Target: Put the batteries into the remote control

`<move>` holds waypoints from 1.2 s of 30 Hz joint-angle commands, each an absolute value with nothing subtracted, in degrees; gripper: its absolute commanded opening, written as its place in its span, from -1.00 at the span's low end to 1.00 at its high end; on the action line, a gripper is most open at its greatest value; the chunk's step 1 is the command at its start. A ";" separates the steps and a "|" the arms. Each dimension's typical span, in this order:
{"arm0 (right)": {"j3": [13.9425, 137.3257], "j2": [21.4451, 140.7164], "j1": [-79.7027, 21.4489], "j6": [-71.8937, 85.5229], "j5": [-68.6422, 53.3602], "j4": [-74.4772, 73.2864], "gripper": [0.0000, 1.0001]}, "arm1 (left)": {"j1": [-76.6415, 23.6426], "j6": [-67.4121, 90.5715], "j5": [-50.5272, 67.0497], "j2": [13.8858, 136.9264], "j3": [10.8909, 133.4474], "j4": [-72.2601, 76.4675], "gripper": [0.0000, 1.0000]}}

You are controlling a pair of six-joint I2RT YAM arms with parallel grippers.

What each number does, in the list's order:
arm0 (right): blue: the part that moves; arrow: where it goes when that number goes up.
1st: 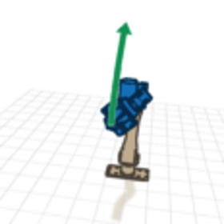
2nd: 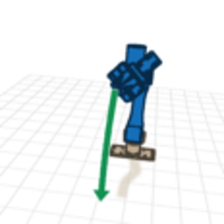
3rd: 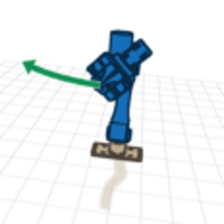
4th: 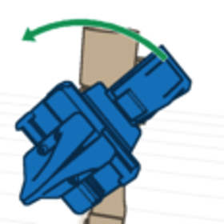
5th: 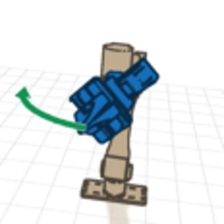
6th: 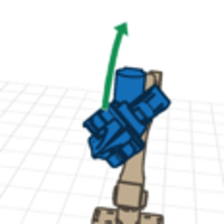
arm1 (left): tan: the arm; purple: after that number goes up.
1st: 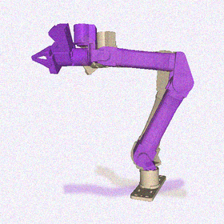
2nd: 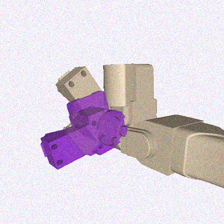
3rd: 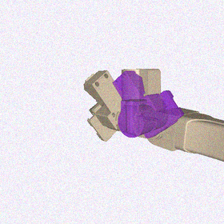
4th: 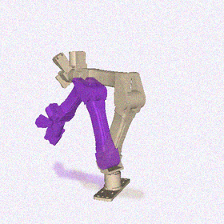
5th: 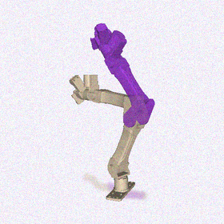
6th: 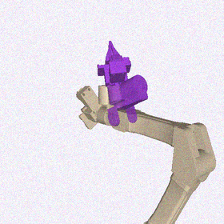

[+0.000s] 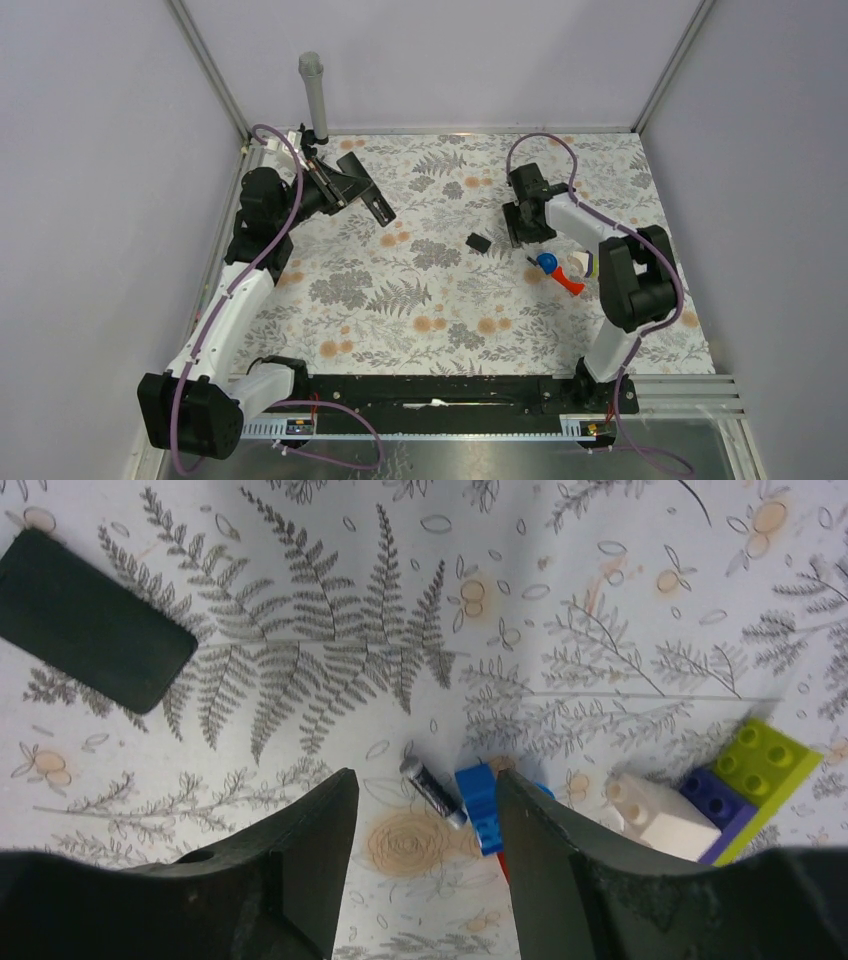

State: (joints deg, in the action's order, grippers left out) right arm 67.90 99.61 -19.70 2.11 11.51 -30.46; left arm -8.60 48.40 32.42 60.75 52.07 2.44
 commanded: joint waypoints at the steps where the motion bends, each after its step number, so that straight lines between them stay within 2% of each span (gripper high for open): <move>1: 73.24 104.74 -18.73 1.01 6.55 -31.05 0.19 | -7.92 47.46 32.24 59.68 54.80 4.15 -1.00; 6: 74.99 107.38 -18.35 1.60 5.24 -32.22 0.18 | -7.52 47.55 32.28 59.53 54.33 4.05 -1.00; 19: 67.74 105.84 -16.70 3.83 2.79 -35.43 0.22 | -6.35 48.08 34.25 60.46 55.48 3.93 -1.00; 23: 65.89 104.49 -16.70 3.98 2.58 -35.92 0.09 | -6.25 48.43 34.42 60.58 55.20 4.65 -1.00; 32: 64.25 101.69 -16.70 5.22 4.55 -36.46 -0.37 | -6.06 49.52 34.94 60.53 53.88 6.55 -1.00; 36: 64.49 101.79 -16.77 5.96 5.41 -35.86 -0.49 | -6.06 49.66 35.11 60.32 53.79 6.64 -1.00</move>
